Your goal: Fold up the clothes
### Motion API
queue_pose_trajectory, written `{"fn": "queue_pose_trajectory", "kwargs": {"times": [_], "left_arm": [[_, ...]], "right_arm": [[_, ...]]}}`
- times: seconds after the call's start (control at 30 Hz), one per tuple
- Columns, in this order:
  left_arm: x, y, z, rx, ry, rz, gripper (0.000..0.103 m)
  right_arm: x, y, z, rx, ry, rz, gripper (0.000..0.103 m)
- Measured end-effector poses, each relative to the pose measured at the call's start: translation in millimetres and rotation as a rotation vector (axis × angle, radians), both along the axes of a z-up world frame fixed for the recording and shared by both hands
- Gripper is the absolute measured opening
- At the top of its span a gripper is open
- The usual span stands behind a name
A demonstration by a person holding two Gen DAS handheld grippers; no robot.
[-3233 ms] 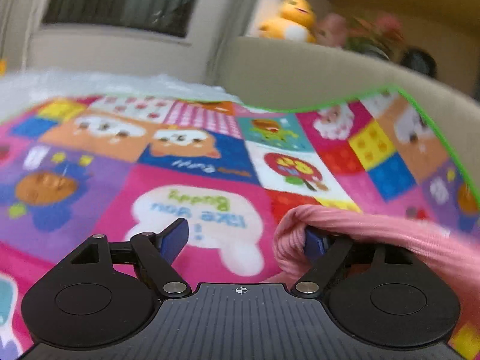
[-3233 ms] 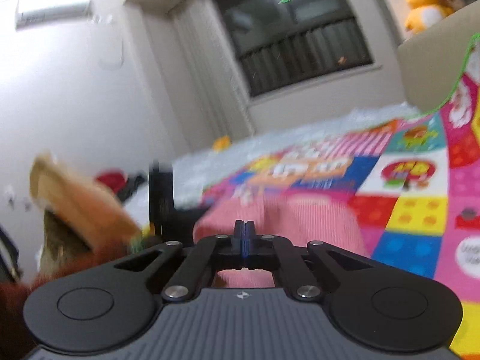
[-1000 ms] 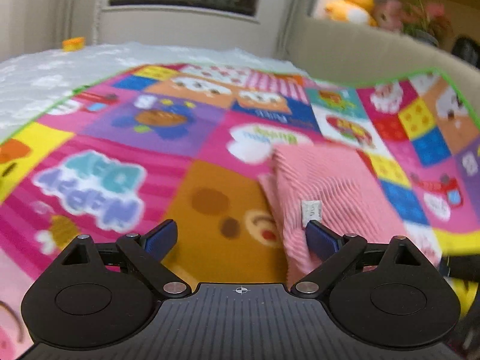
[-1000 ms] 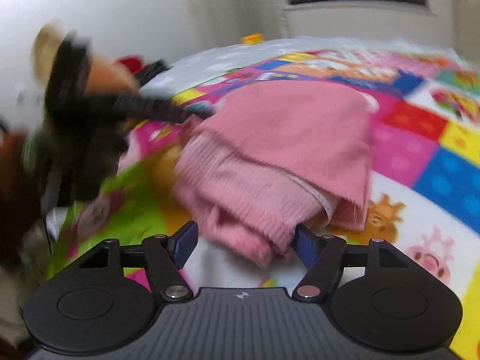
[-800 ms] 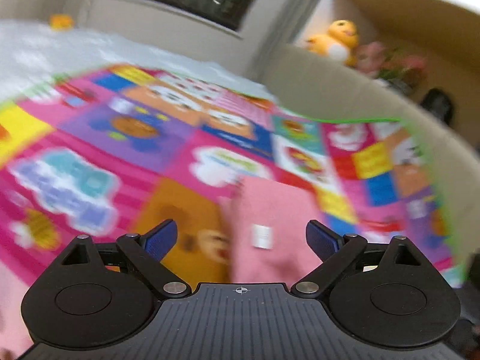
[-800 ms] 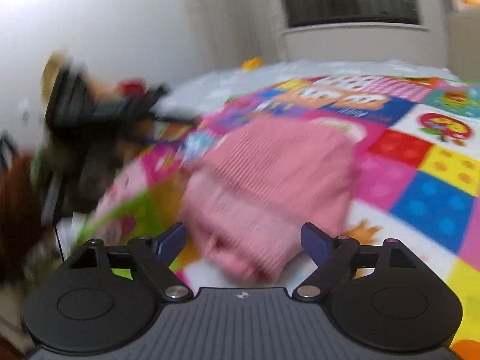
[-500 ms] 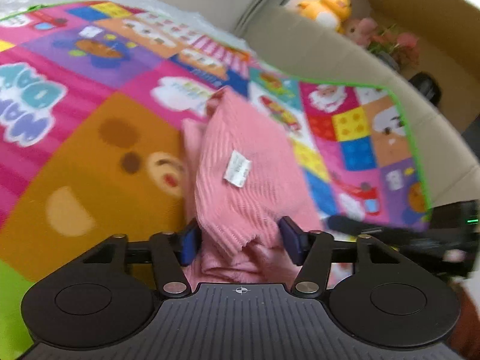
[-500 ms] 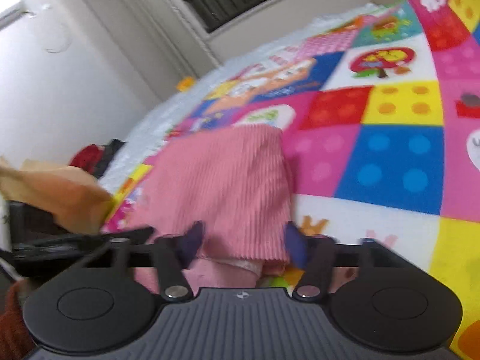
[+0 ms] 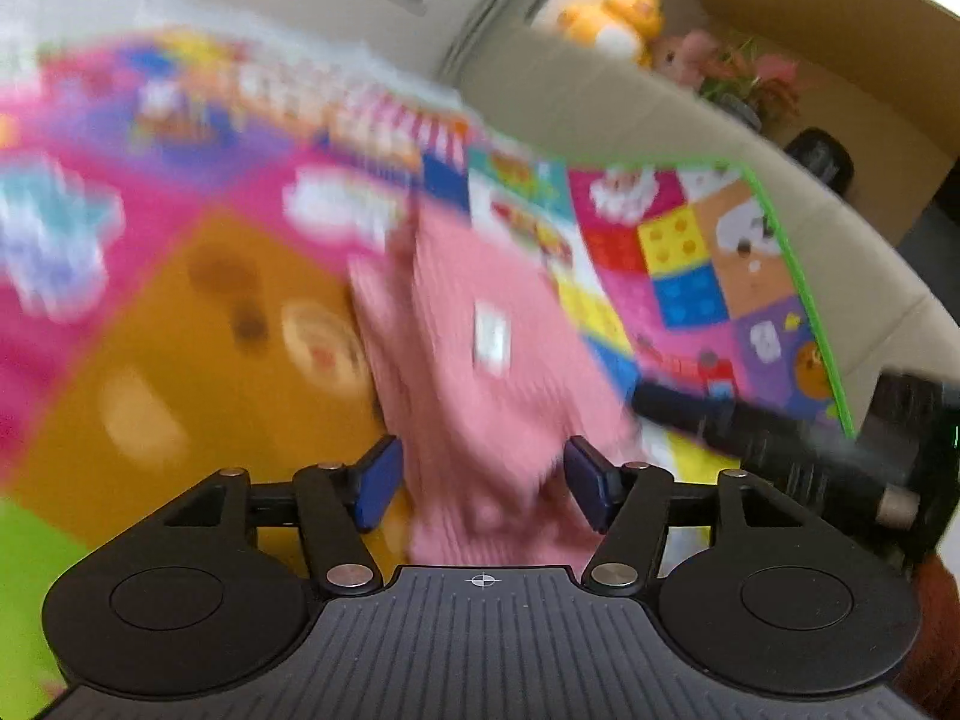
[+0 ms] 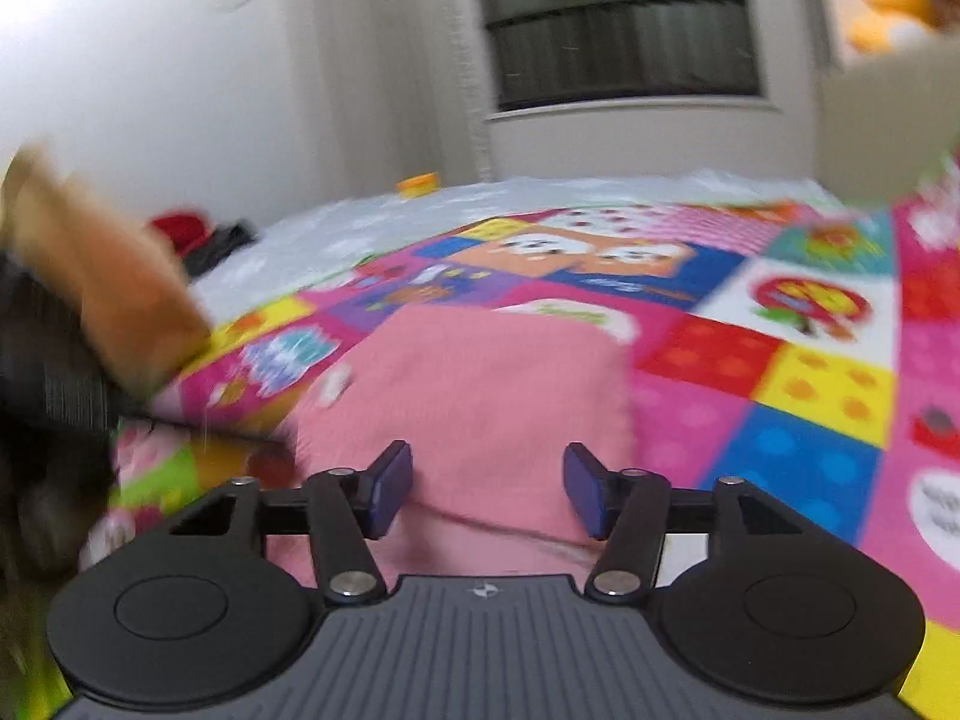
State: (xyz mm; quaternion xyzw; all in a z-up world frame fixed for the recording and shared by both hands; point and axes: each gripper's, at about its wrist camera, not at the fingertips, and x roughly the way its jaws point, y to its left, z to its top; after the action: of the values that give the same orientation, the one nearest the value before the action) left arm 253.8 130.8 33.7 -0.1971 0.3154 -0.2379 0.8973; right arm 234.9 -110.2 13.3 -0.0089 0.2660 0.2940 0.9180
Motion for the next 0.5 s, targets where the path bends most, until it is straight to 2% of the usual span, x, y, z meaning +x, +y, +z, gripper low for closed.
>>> {"fn": "queue_pose_trajectory", "kwargs": {"times": [0.1, 0.17, 0.27, 0.3, 0.33, 0.4, 0.5], "left_arm": [[10.9, -0.3, 30.8, -0.032, -0.102, -0.003, 0.074], [31.8, -12.6, 33.4, -0.042, -0.107, -0.031, 0.074], [71.0, -40.5, 19.9, -0.039, -0.056, -0.072, 0.072], [83.6, -48.6, 9.6, -0.005, -0.035, -0.07, 0.071], [96.0, -56.2, -3.3, 0.042, -0.013, -0.06, 0.064], [110.6, -57.8, -29.5, 0.082, 0.029, -0.046, 0.056], [103.6, -39.5, -35.1, 0.01, 0.026, -0.021, 0.057]], "right_arm": [[-1.6, 23.5, -14.5, -0.118, -0.014, 0.035, 0.069], [-1.4, 24.9, -19.6, -0.136, -0.023, 0.027, 0.075], [0.2, 17.0, -20.8, -0.125, 0.008, 0.018, 0.079], [-0.6, 14.3, -22.0, -0.126, 0.014, 0.017, 0.079], [-3.3, 11.2, -23.0, -0.127, 0.016, 0.018, 0.079], [-9.9, 0.8, -20.6, -0.102, 0.025, 0.026, 0.081], [-10.9, -23.8, -13.6, -0.012, 0.075, -0.002, 0.087]]}}
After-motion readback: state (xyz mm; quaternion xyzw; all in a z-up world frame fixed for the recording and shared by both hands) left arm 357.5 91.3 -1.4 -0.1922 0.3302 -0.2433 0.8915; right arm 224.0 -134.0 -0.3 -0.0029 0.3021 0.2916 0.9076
